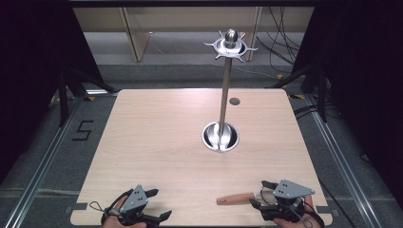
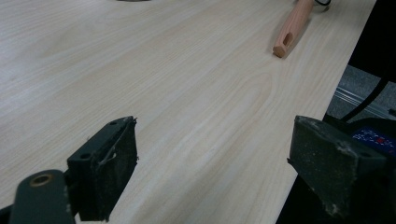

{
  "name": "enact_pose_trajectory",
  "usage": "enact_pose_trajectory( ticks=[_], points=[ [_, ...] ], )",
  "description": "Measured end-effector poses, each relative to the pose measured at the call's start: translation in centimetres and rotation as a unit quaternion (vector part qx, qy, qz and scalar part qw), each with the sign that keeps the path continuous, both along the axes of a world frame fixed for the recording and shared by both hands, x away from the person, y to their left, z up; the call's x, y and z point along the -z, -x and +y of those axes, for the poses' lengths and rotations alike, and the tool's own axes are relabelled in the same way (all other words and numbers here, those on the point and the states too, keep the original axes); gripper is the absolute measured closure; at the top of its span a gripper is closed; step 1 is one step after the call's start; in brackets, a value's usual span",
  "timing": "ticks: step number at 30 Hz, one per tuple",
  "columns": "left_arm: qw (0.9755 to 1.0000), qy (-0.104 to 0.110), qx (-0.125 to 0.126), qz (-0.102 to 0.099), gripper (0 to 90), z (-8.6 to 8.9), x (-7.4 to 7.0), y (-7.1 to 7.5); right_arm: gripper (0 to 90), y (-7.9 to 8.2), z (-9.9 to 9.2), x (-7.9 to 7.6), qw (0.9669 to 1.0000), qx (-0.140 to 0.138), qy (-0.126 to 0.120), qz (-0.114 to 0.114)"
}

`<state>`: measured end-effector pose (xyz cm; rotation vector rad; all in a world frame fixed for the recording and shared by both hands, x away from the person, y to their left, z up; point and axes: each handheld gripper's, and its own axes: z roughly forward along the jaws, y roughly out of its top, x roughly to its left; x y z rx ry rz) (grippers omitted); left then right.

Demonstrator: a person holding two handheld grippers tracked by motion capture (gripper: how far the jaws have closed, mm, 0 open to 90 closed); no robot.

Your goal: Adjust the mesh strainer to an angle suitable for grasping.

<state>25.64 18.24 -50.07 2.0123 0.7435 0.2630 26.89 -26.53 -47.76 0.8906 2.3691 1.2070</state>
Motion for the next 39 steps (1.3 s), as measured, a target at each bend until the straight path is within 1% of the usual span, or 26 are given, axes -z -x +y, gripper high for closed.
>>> enact_pose_trajectory(
  ticks=[1,2,3,7,8,10,11,12,15,16,17,18,19,20,21,22,24,26,27,29,33,34,36,37,38,39],
  points=[
    [1.0,0.005,-0.003,0.001,14.7,-0.1,0.0,0.0,25.7,0.0,0.0,0.0,1.0,0.001,-0.002,0.0],
    [0.9999,-0.011,0.001,0.001,14.7,0.1,0.0,-0.1,25.5,0.0,0.0,-0.1,1.0,0.0,-0.003,0.002],
    [1.0,-0.001,0.0,0.0,14.7,0.0,0.0,0.0,25.6,0.0,0.1,-0.1,1.0,0.0,-0.003,0.005],
    [1.0,-0.003,0.0,0.0,14.7,0.0,0.0,0.0,25.7,-0.1,0.2,-0.2,0.9999,-0.007,0.006,-0.003],
    [1.0,0.001,0.0,0.001,14.7,0.0,0.0,0.0,25.7,-0.2,0.4,-0.2,0.9998,-0.015,0.008,-0.004],
    [1.0,0.0,0.0,0.0,14.7,0.0,0.0,0.0,25.7,-0.2,0.5,-0.3,0.9998,-0.016,0.011,-0.004],
    [1.0,0.005,-0.003,0.001,14.7,-0.1,0.0,0.0,25.7,-0.3,0.7,-0.4,0.9996,-0.022,0.016,-0.004],
    [0.9997,-0.019,0.011,-0.013,14.7,0.3,-0.1,-0.2,25.6,-0.4,0.8,-0.4,0.9995,-0.026,0.018,-0.002],
    [0.9997,-0.018,0.01,-0.011,14.7,0.3,-0.1,-0.2,25.0,-0.6,0.9,-0.5,0.9994,-0.029,0.02,0.0],
    [0.9997,-0.018,0.009,-0.01,14.7,0.3,-0.1,-0.2,24.9,-0.7,1.0,-0.5,0.9993,-0.031,0.021,0.008],
    [0.9997,-0.017,0.009,-0.012,14.7,0.2,-0.1,-0.2,24.5,-0.8,1.1,-0.5,0.9991,-0.033,0.024,0.009],
    [1.0,-0.002,0.005,-0.008,14.7,0.1,0.0,-0.1,23.5,-0.8,1.4,-0.4,0.9991,-0.034,0.023,0.015],
    [1.0,0.005,-0.002,-0.002,14.7,0.0,0.0,0.0,23.3,-1.1,1.4,-0.4,0.9986,-0.044,0.027,0.011],
    [1.0,0.004,-0.001,-0.001,14.7,0.0,-0.1,0.0,23.4,-1.2,1.7,-0.4,0.9985,-0.044,0.029,0.017],
    [0.9999,0.01,-0.003,0.0,14.7,-0.1,-0.1,0.1,23.4,-1.2,1.7,-0.4,0.9985,-0.044,0.029,0.017],
    [1.0,0.007,-0.001,-0.001,14.7,0.0,-0.1,0.0,23.4,-1.6,2.0,-0.2,0.9977,-0.049,0.041,0.022],
    [0.9999,-0.001,0.007,-0.011,14.7,0.0,-0.1,-0.1,23.4,-1.8,2.3,-0.2,0.997,-0.058,0.047,0.023],
    [0.9999,-0.002,0.005,-0.009,14.7,0.1,-0.2,-0.1,23.5,-2.0,2.5,-0.1,0.9967,-0.057,0.052,0.027],
    [1.0,0.005,0.001,-0.007,14.7,0.0,-0.1,-0.1,23.9,-2.1,2.6,0.0,0.9962,-0.057,0.058,0.029],
    [1.0,0.002,0.004,-0.008,14.7,0.1,-0.2,-0.1,25.1,-2.5,2.9,0.2,0.9946,-0.068,0.071,0.034],
    [1.0,0.008,0.0,-0.003,14.7,0.0,-0.2,0.0,25.5,-3.0,3.1,0.4,0.9931,-0.071,0.083,0.043],
    [1.0,0.005,0.0,-0.004,14.7,0.0,-0.2,0.1,25.8,-3.1,3.2,0.6,0.9935,-0.07,0.078,0.043],
    [0.9999,0.016,0.001,-0.006,14.7,-0.1,-0.2,0.1,26.4,-3.4,3.3,0.6,0.9919,-0.078,0.086,0.053],
    [0.9999,0.008,0.005,-0.007,14.7,0.0,-0.4,0.2,26.9,-3.6,3.5,0.8,0.9919,-0.074,0.082,0.062],
    [0.9999,0.014,0.004,-0.006,14.7,-0.1,-0.4,0.2,26.9,-3.6,3.5,0.8,0.9919,-0.074,0.082,0.062],
    [0.9999,0.009,0.006,-0.006,14.7,0.0,-0.4,0.1,27.3,-3.7,3.6,0.9,0.9912,-0.078,0.085,0.066]
  ],
)
